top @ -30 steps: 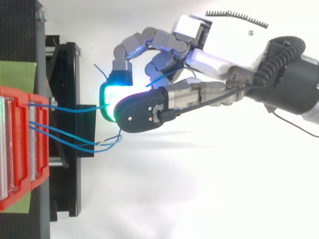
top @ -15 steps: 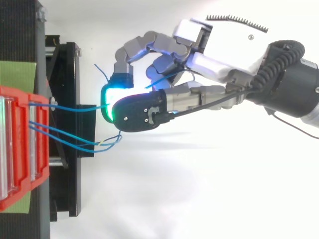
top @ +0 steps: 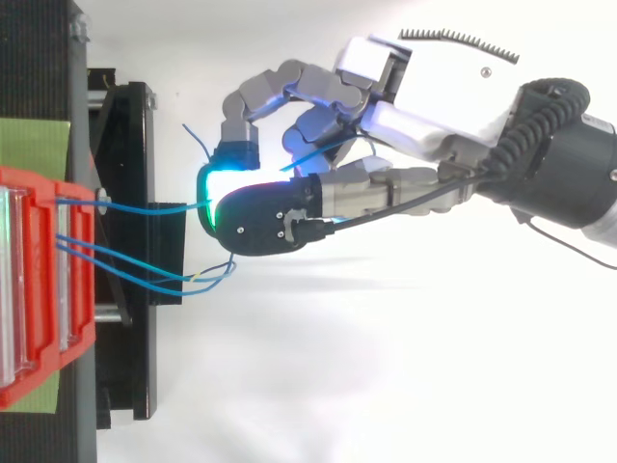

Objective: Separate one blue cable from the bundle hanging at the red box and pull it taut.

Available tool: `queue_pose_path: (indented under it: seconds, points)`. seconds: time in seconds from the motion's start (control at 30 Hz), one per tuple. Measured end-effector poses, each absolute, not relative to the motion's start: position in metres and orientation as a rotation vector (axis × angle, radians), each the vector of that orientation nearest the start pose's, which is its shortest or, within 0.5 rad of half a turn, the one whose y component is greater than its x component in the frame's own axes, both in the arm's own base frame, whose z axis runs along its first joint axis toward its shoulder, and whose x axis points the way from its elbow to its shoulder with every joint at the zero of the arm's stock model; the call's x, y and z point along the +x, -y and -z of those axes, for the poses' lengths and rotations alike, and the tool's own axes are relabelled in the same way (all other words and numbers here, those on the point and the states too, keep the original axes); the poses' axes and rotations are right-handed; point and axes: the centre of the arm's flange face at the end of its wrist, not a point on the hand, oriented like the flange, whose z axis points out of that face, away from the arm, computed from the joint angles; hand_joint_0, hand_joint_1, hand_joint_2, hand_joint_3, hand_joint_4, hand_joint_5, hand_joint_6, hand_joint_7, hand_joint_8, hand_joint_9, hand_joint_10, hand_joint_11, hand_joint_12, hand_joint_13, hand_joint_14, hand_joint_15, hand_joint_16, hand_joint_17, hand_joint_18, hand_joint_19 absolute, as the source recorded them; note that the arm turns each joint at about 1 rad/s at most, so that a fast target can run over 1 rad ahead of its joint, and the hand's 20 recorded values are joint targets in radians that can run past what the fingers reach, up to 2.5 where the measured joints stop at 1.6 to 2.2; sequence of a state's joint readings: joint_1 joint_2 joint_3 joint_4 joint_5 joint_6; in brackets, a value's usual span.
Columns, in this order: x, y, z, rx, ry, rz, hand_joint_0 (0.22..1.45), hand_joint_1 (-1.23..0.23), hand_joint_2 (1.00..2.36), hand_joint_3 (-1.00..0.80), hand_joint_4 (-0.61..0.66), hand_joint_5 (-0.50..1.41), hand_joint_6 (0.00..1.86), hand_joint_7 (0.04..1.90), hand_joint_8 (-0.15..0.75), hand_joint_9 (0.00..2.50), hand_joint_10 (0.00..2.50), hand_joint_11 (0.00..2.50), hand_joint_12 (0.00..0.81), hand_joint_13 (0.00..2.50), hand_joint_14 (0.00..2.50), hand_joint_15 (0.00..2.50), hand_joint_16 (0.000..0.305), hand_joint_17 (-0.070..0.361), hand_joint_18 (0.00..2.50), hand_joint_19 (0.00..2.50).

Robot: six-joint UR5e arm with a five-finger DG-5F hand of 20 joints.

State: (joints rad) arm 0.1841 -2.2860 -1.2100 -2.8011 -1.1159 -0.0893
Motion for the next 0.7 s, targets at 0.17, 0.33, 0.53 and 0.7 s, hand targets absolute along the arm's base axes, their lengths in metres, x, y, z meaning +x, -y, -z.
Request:
queue_pose_path:
  seconds: [0.17,0.33,0.53,0.7]
  points:
    - [0.7545,0.0391,-0.2463,1.279,-1.064,-0.932,0.61,-0.71,1.02,-0.05,-0.01,-0.15,0.93,1.19,0.245,1.02,2.17,1.37,0.303,1.33,1.06,1.42,0.049,0.110,0.95,1.00]
    - [0.7542,0.0388,-0.2458,1.274,-1.071,-0.928,0.61,-0.71,1.03,-0.06,0.01,-0.15,0.93,1.18,0.253,1.02,2.16,1.38,0.304,1.33,1.06,1.43,0.049,0.111,0.95,1.01]
    - [0.7546,0.0365,-0.2459,1.247,-1.095,-0.907,0.61,-0.71,1.02,-0.07,0.02,-0.15,0.93,1.17,0.249,1.02,2.15,1.39,0.300,1.32,1.04,1.44,0.049,0.111,0.95,1.00]
    - [0.7545,0.0365,-0.2459,1.241,-1.099,-0.898,0.61,-0.71,1.02,-0.07,0.02,-0.15,0.93,1.17,0.255,1.01,2.14,1.40,0.307,1.32,1.05,1.44,0.049,0.110,0.95,1.00]
